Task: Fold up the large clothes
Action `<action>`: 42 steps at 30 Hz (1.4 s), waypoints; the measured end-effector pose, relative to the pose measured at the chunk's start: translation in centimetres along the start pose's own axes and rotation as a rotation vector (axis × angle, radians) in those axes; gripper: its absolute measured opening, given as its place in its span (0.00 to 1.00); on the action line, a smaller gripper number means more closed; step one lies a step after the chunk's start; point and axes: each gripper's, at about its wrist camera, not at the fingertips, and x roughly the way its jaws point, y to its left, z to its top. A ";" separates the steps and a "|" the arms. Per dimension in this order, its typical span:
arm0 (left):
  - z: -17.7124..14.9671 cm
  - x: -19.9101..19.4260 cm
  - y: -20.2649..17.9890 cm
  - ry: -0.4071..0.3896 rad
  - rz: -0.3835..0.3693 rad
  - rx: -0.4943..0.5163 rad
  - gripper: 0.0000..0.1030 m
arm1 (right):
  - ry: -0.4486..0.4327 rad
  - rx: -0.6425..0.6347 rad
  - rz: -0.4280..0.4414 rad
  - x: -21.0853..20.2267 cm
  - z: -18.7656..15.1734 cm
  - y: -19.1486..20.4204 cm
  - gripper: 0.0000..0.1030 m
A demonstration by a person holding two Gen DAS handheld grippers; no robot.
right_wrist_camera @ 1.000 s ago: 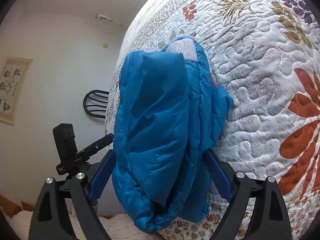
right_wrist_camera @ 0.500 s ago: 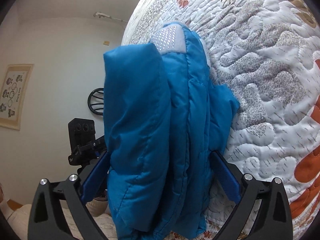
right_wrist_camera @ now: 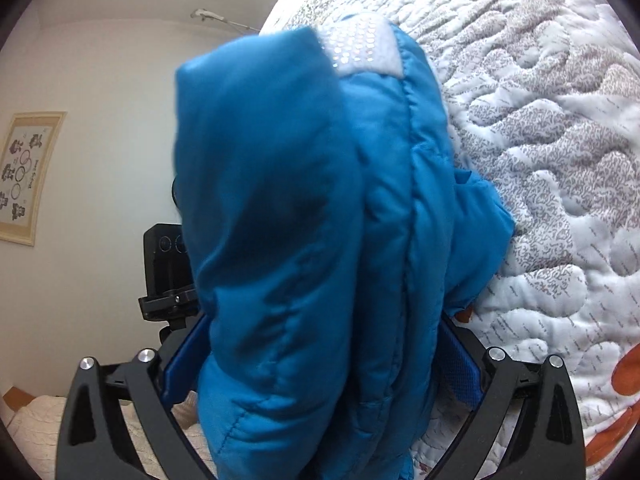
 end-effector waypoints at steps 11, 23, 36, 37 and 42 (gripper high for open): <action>-1.8 -1.4 -3.4 -0.123 -0.032 0.056 0.60 | -0.085 -0.097 0.023 -2.7 -1.8 4.5 0.46; 0.9 -8.0 -7.6 -0.318 -0.023 0.127 0.60 | -0.113 -0.331 0.017 -0.4 6.1 14.8 0.46; 6.1 -14.6 -3.4 -0.469 0.116 0.069 0.60 | 0.001 -0.376 0.068 6.9 16.5 18.6 0.46; 6.6 -14.7 -2.8 -0.474 0.127 0.061 0.60 | 0.009 -0.369 0.068 7.9 17.3 18.7 0.46; 8.4 -15.2 0.5 -0.475 0.151 0.014 0.60 | 0.052 -0.325 0.059 11.8 20.2 17.6 0.46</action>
